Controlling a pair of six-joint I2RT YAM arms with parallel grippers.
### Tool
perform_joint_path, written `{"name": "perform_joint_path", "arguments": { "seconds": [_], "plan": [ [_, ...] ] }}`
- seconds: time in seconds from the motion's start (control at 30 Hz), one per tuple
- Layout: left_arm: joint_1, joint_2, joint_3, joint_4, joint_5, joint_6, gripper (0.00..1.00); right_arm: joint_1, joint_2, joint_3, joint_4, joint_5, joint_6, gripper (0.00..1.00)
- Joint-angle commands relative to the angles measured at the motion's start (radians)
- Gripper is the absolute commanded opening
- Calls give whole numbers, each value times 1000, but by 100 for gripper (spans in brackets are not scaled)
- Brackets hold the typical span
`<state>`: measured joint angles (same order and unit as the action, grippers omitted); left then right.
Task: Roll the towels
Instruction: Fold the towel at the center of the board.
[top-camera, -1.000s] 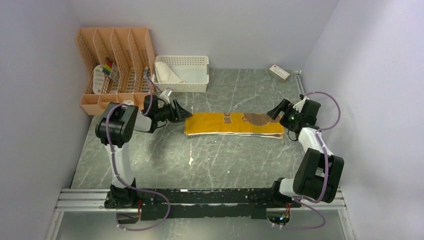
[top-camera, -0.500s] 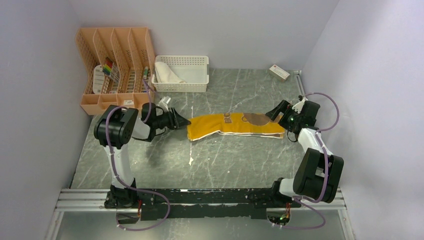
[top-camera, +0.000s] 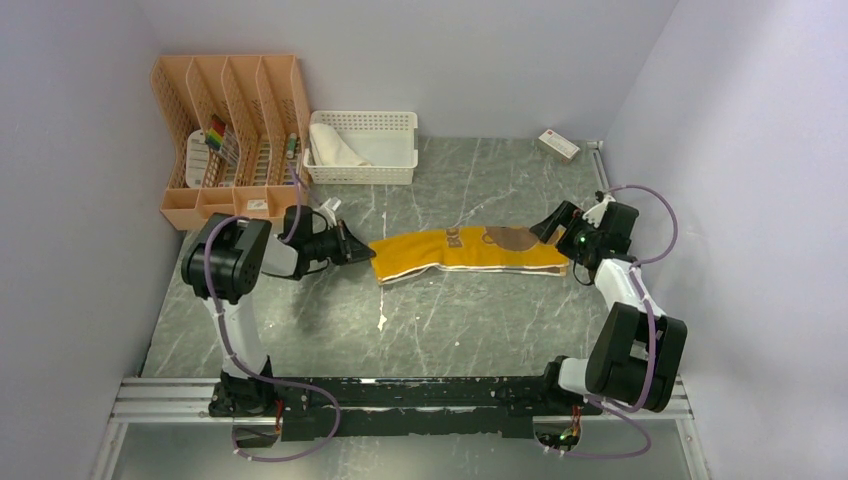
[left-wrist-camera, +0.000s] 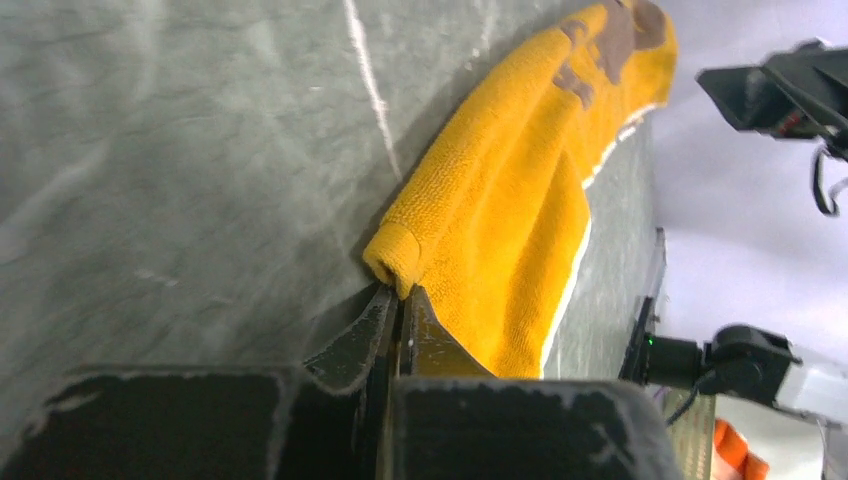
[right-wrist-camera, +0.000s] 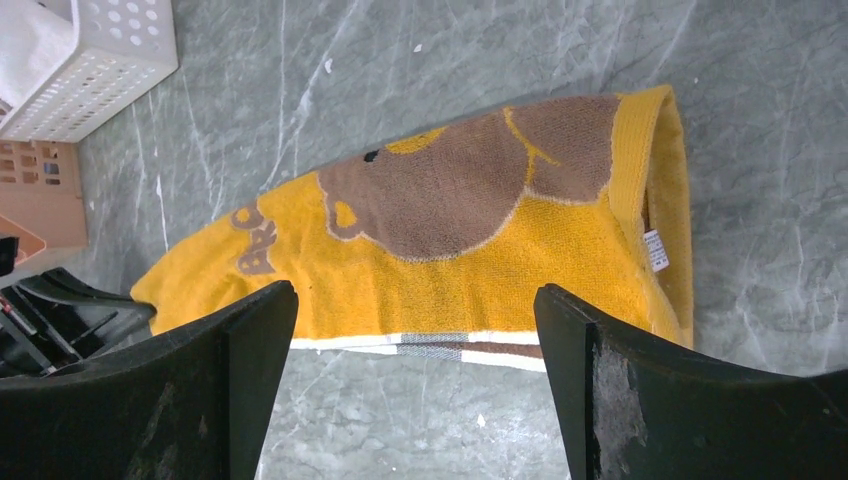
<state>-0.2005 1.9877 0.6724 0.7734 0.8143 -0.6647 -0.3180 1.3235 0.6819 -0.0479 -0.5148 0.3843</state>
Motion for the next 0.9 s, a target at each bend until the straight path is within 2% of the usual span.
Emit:
{"name": "perform_joint_path", "arguments": {
  "seconds": [0.0, 0.17, 0.3, 0.43, 0.53, 0.73, 0.87],
  "plan": [
    [32, -101, 35, -316, -122, 85, 7, 31, -51, -4, -15, 57, -19, 90],
    [85, -217, 72, -455, -162, 69, 7, 63, -59, -21, 10, 33, 7, 90],
    [116, -266, 196, -698, -216, 140, 7, 83, -68, -36, 19, 31, 9, 90],
    [145, -291, 352, -997, -341, 266, 7, 106, -84, -39, 8, 51, -5, 90],
    [200, -316, 432, -1150, -398, 362, 7, 121, -95, -43, -3, 59, -13, 90],
    [284, -233, 665, -1428, -518, 538, 7, 165, -87, -41, -19, 73, -28, 91],
    [286, -188, 806, -1524, -611, 558, 7, 288, -69, 10, -73, 185, -77, 91]
  ]
}}
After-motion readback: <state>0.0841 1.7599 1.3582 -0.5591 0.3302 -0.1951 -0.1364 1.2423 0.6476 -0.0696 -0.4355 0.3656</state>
